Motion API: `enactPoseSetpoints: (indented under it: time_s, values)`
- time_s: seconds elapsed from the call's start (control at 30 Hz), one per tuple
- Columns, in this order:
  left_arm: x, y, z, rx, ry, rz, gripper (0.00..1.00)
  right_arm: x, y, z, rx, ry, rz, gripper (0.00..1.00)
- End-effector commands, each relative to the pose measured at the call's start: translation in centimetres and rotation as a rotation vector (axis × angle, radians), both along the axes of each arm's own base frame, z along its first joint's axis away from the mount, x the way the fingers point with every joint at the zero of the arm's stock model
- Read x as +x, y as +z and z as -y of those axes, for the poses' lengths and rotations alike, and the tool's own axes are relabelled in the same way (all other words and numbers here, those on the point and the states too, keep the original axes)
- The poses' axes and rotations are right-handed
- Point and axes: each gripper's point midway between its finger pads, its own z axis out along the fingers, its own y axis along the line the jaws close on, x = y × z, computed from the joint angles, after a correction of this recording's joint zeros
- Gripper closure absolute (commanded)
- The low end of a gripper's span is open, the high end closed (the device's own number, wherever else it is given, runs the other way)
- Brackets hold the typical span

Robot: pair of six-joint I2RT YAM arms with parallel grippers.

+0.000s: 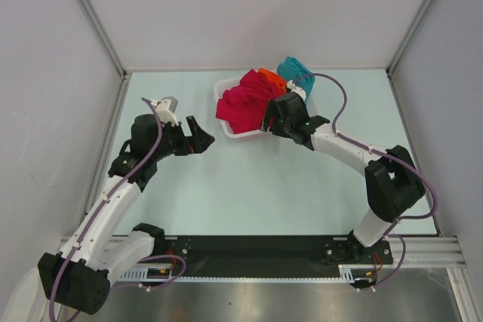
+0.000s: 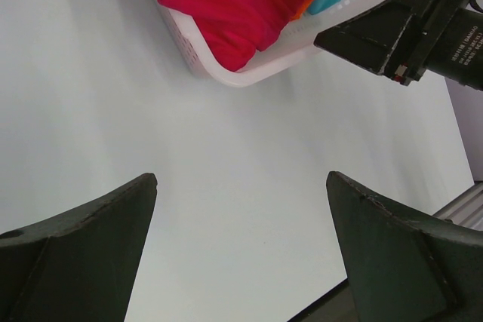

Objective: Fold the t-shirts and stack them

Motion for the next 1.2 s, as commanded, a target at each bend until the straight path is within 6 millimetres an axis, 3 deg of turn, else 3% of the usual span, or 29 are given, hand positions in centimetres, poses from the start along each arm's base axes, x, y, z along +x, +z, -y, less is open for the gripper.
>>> enactPoseSetpoints:
  time_s: [0.0, 0.2, 0.4, 0.5, 0.83, 1.03, 1.17]
  values:
    - [0.2, 1.2, 0.0, -0.016, -0.002, 0.045, 0.0, 1.8, 1.0, -2.4, 0.04, 0.017, 0.032, 0.25]
    - [-0.1, 1.2, -0.5, -0.001, 0.005, 0.047, 0.0, 1.9, -1.2, -3.6, 0.024, 0.037, -0.005, 0.26]
    - [-0.3, 1.1, -0.6, 0.001, 0.007, 0.043, 0.0, 2.8, -3.3, -3.6, -0.007, 0.029, -0.033, 0.27]
    - [-0.3, 1.2, -0.7, 0.001, 0.009, 0.043, 0.01, 3.2, -3.4, -3.7, -0.013, 0.033, -0.031, 0.29]
    - [-0.4, 1.1, -0.7, -0.005, 0.008, 0.044, 0.0, 2.9, -1.7, -1.9, -0.032, -0.024, -0.001, 0.27]
    - [-0.6, 1.4, -0.2, -0.026, -0.024, 0.063, 0.0, 1.8, -0.8, -3.2, 0.026, -0.05, 0.006, 0.26]
    - [-0.9, 1.5, 0.0, -0.032, -0.04, 0.082, 0.0, 1.8, -0.6, -5.5, 0.12, -0.096, 0.013, 0.27]
